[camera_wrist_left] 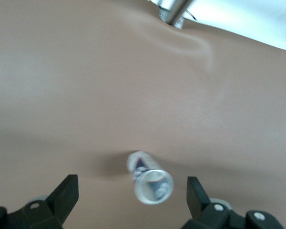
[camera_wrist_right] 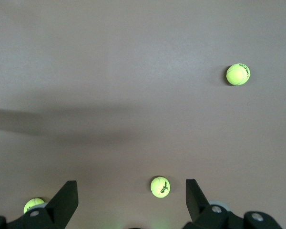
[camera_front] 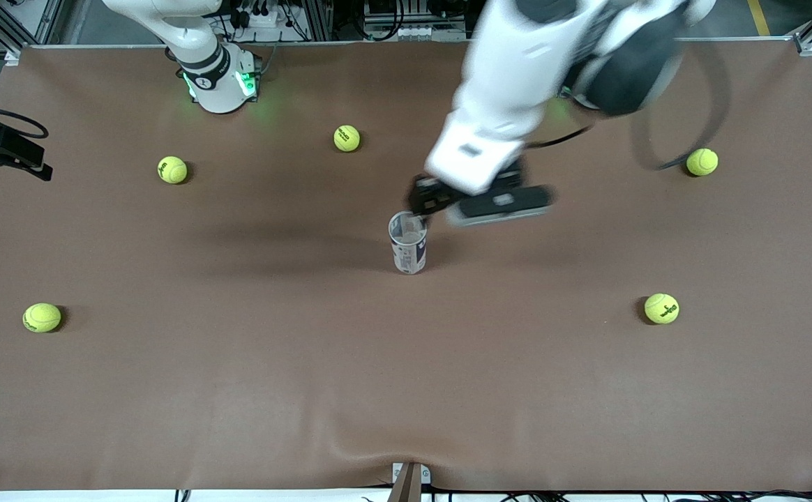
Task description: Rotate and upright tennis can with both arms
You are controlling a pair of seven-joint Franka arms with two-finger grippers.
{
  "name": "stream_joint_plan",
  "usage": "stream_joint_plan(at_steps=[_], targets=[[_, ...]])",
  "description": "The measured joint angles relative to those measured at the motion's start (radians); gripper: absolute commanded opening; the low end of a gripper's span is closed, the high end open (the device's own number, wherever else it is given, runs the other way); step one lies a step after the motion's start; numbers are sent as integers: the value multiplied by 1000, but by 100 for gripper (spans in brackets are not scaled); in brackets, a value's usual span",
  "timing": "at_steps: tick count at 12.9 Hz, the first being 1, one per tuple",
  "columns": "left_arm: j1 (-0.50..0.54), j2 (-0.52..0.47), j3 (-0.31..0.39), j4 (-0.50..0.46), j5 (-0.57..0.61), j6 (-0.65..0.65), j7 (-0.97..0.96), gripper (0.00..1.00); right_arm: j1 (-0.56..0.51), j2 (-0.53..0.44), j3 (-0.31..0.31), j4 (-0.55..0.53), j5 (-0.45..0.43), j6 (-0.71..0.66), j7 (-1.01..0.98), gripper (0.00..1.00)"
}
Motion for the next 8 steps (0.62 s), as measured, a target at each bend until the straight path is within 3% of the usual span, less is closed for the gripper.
stream_joint_plan(at_steps=[3, 8], targets=[[131, -119, 4, -25, 0, -172, 116, 100, 1, 1, 0, -1, 0, 0, 0, 100], [305, -182, 6, -39, 8, -367, 130, 100, 2, 8, -1, -2, 0, 0, 0, 100]])
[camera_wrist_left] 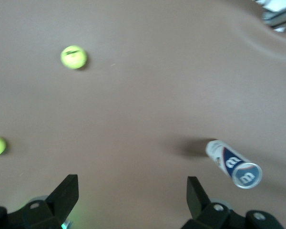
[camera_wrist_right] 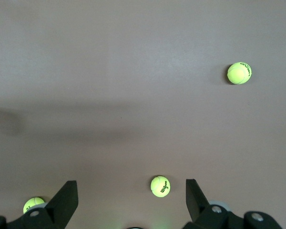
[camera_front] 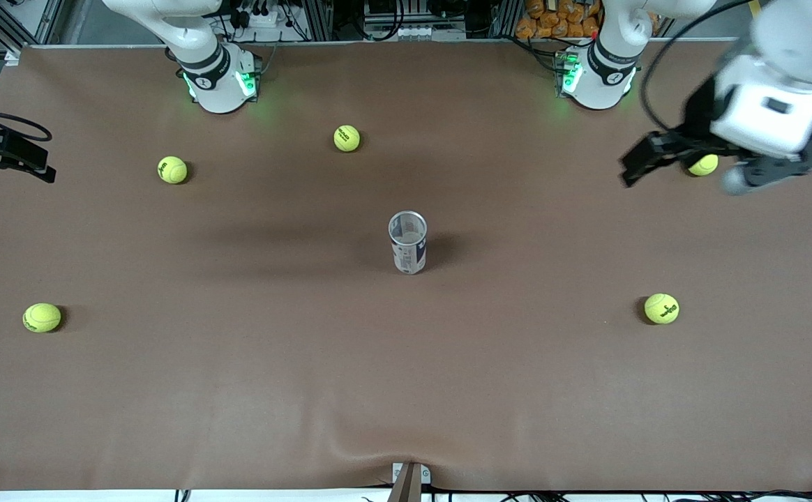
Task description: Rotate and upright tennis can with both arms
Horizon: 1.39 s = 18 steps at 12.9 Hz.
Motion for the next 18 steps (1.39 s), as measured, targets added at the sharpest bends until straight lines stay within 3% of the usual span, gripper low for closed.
stream_joint_plan(at_steps=[4, 7, 11, 13, 18], targets=[[54, -55, -1, -15, 150, -67, 211, 100, 0, 0, 0, 0, 0, 0, 0, 100], [120, -63, -2, -68, 168, -47, 318, 100, 0, 0, -1, 0, 0, 0, 0, 100], [132, -140, -9, -323, 168, 151, 331, 100, 0, 0, -1, 0, 0, 0, 0, 100], [131, -180, -13, -401, 168, 186, 341, 100, 0, 0, -1, 0, 0, 0, 0, 100], [120, -180, -19, -415, 168, 214, 459, 100, 0, 0, -1, 0, 0, 0, 0, 100]])
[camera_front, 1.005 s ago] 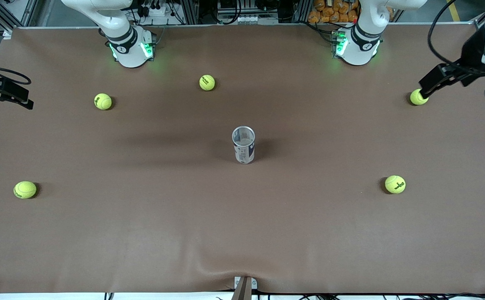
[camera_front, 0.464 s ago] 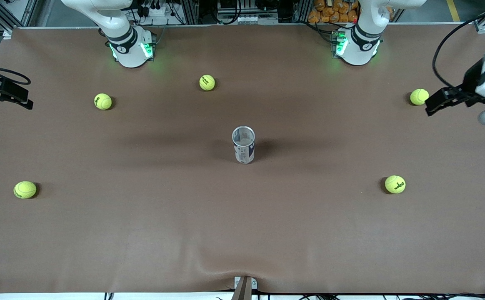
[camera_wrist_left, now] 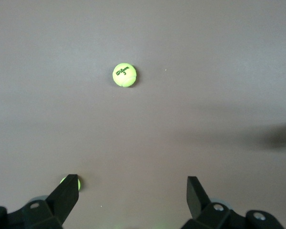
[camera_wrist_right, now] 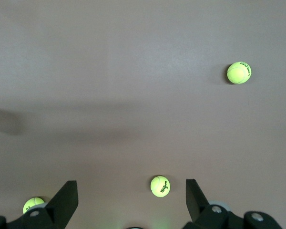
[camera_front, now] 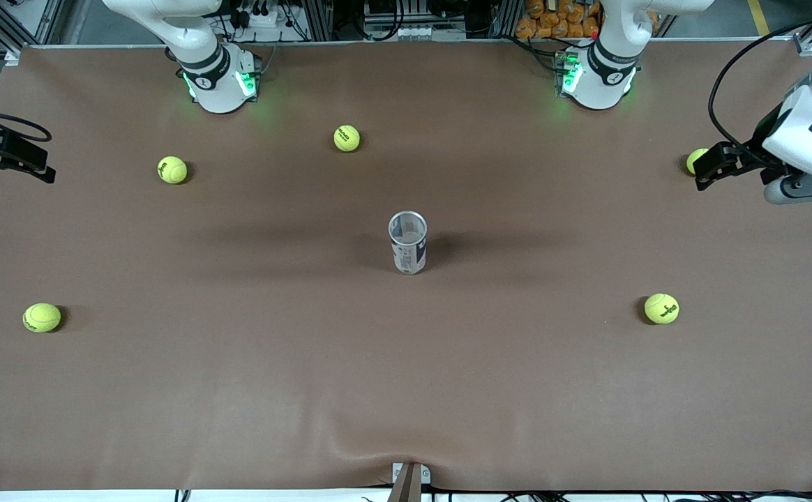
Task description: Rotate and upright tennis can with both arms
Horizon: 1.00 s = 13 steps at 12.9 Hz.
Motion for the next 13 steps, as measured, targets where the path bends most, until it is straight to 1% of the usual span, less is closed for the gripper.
stream_joint_plan(at_steps=[10, 12, 13], targets=[[-7, 6, -2, 10, -1, 4, 2, 100, 0, 0, 0, 0, 0, 0, 1, 100], [1, 8, -3, 10, -5, 5, 2, 100, 0, 0, 0, 0, 0, 0, 1, 100], [21, 12, -17, 10, -6, 7, 2, 100, 0, 0, 0, 0, 0, 0, 1, 100]])
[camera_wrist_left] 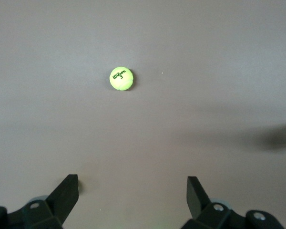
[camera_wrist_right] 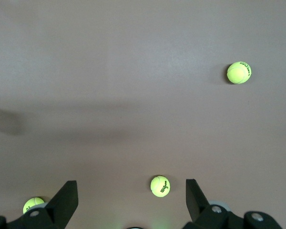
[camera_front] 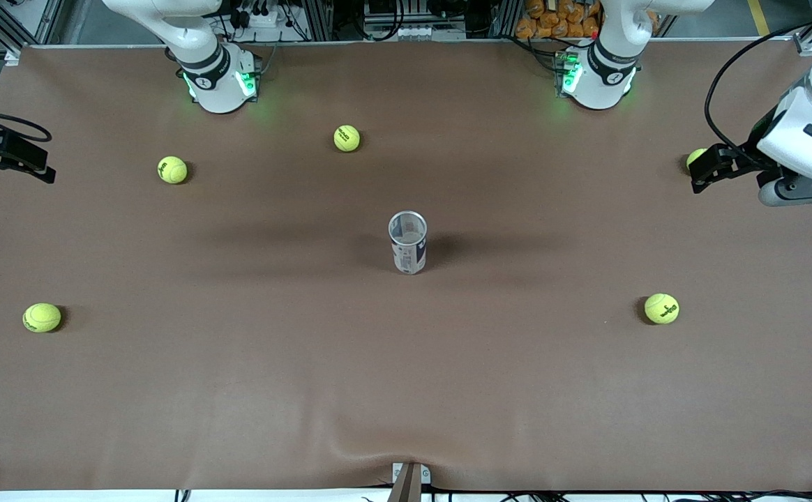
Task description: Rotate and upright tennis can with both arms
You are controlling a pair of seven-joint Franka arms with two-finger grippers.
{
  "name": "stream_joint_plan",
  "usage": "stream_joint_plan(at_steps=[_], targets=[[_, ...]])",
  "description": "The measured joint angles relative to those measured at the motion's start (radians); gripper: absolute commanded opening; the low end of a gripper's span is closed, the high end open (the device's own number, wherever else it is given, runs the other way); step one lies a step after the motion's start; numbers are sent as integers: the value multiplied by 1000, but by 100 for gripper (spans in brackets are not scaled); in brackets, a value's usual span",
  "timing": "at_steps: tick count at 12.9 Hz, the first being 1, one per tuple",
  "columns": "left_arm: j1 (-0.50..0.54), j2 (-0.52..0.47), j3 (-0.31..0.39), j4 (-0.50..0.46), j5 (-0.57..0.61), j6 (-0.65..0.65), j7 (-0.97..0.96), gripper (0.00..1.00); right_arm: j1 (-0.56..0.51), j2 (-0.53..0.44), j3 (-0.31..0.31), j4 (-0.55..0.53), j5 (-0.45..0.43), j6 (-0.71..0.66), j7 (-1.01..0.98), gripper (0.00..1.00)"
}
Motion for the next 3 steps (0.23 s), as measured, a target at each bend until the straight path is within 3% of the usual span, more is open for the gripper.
stream_joint_plan(at_steps=[3], targets=[[157, 15, -151, 1, -8, 3, 0, 100, 0, 0, 0, 0, 0, 0, 0, 100]])
